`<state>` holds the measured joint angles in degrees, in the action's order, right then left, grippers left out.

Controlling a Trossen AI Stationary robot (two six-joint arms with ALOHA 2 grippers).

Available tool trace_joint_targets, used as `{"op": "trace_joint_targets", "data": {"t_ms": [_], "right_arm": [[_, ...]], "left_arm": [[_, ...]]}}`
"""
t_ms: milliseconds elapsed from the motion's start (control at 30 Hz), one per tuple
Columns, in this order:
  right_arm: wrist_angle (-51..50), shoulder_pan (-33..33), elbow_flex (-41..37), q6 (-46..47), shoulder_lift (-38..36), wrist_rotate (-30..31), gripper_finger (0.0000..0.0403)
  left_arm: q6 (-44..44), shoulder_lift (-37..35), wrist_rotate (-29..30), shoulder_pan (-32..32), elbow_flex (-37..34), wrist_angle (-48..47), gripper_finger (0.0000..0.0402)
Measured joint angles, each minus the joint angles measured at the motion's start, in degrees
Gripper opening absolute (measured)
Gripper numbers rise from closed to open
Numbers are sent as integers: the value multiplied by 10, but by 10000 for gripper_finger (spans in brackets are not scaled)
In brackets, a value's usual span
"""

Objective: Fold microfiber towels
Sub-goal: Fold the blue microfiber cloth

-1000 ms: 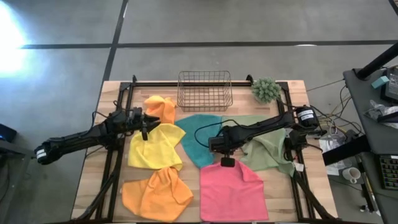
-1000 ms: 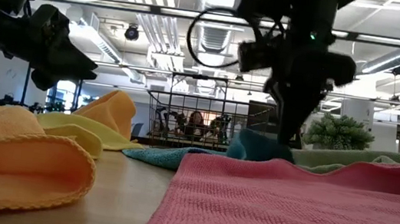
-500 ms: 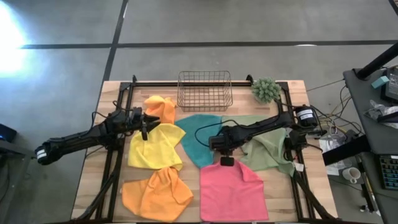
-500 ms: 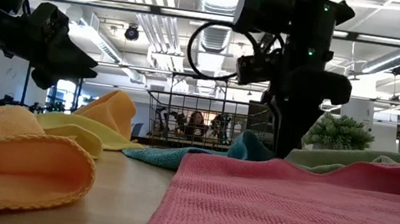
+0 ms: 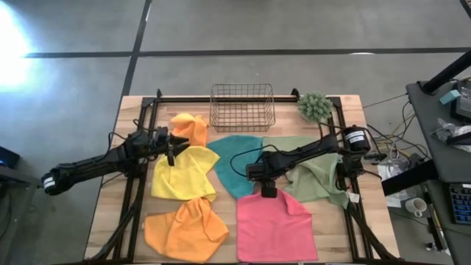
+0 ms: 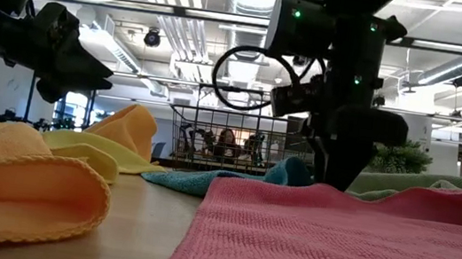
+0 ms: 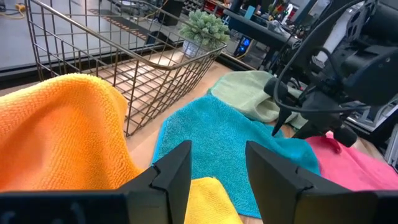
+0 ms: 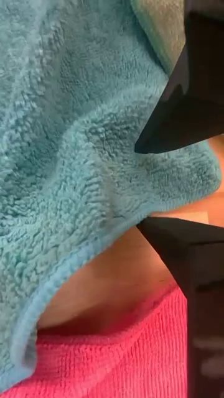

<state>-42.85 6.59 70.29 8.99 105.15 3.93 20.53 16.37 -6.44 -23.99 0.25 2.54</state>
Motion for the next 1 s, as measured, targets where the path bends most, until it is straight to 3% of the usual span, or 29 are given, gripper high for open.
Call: {"op": "trace_joint_targets", "data": {"t_ms": [167, 367, 567, 1000], "right_arm": [[0, 1, 1, 1, 5, -1, 124], [-1, -1, -1, 9, -3, -5, 22], [-17, -4, -2, 39, -14, 17, 9], [-73, 1, 102, 142, -33, -29, 8]], "left_arm": [[0, -4, 0, 0, 0, -1, 136], [-2, 1, -3, 0, 2, -1, 136], [-76, 21, -12, 0, 37, -4, 136], [-79, 137, -36, 10, 99, -4, 136]]}}
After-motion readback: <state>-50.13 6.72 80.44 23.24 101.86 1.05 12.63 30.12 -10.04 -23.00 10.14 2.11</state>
